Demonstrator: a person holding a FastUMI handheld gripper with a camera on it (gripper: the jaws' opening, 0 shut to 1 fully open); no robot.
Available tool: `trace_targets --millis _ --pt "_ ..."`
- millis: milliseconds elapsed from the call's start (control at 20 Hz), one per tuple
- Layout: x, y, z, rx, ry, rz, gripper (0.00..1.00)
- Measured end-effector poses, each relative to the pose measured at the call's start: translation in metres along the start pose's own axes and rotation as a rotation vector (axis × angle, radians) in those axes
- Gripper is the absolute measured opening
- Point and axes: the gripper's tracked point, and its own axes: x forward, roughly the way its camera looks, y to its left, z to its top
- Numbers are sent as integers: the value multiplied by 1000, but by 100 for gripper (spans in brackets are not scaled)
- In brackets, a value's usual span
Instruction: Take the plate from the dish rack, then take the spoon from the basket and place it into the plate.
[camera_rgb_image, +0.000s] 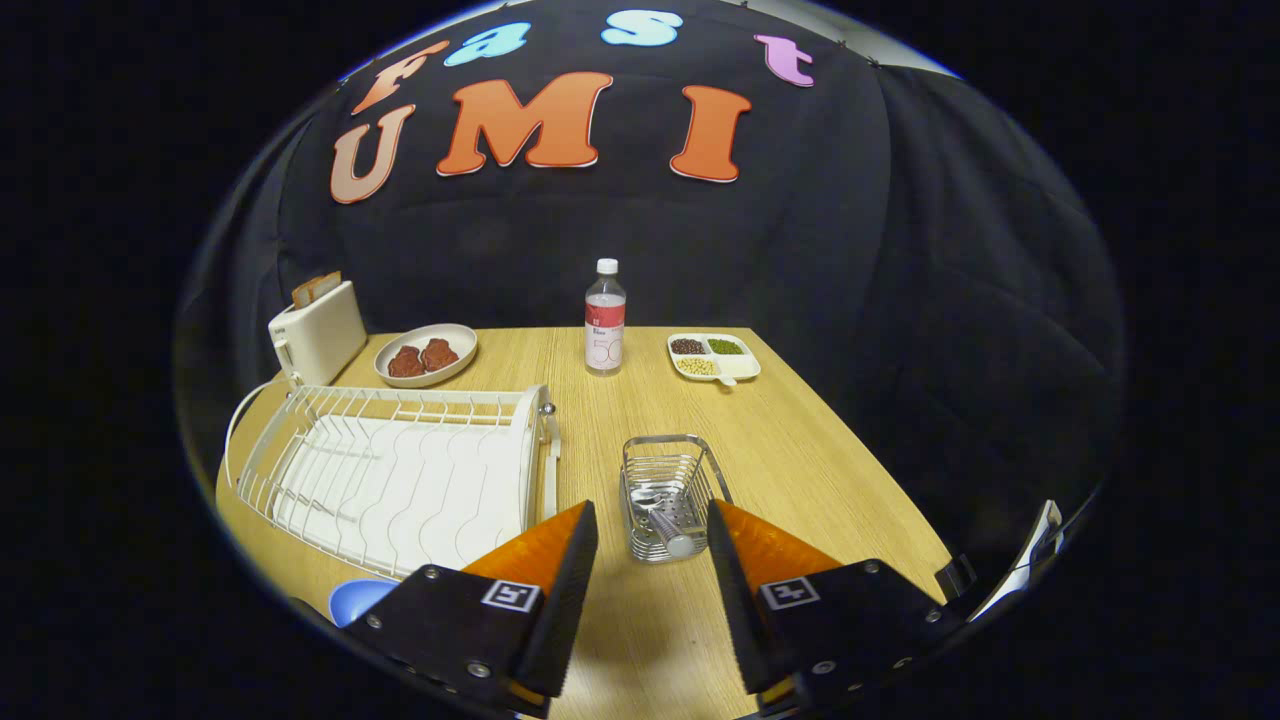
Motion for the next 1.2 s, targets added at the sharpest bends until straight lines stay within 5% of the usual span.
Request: trace_targets --millis 300,700,1200 --pt "12 -8 -5 43 46 -7 8" --pt "-54 -21 34 68 -44 43 6" --pt "-156 14 27 31 -121 225 5"
